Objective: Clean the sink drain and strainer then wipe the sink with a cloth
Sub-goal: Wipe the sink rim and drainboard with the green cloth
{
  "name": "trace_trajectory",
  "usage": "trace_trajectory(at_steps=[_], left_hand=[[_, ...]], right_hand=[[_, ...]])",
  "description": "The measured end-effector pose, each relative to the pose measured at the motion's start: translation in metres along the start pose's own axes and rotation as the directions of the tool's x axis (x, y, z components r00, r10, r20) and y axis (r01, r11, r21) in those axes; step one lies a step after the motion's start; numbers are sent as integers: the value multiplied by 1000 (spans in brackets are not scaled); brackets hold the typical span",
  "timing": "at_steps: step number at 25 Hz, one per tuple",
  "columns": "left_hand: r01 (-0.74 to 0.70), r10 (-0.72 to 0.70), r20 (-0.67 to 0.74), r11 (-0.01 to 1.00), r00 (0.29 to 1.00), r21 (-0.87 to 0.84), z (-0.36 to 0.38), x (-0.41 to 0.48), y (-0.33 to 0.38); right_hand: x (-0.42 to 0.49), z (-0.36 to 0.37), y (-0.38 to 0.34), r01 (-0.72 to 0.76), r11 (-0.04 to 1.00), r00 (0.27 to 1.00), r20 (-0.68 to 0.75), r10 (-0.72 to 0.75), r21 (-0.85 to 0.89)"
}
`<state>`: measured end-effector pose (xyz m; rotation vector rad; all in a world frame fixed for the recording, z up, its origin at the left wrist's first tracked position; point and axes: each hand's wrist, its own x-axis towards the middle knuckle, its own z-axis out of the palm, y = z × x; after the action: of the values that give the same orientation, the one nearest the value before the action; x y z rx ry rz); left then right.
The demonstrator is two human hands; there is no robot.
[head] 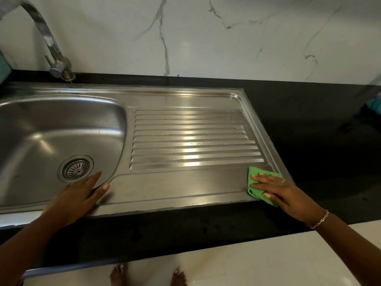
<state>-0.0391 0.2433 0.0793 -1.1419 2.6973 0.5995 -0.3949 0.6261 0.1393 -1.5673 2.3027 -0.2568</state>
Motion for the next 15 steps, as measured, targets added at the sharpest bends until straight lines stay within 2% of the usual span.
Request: trace_trajectory(at_steps=[4,6,11,15], left_hand=[[104,-103,17,983,995,-153,-3,2,6],[95,-94,11,989,996,-115,-2,1,6],[79,-79,8,995,997,-57,-1,1,5],[88,-88,-7,995,996,-51,-4,-2,10]], right_hand=[[-7,24,-15,-204,969,969,-171,180,-137],[-4,33,-19,-304,945,939,-207,275,-120],[15,29,-9,-430,902,894,-155,421,-29],[40,25,6,-459,883,885,-139,444,-101]])
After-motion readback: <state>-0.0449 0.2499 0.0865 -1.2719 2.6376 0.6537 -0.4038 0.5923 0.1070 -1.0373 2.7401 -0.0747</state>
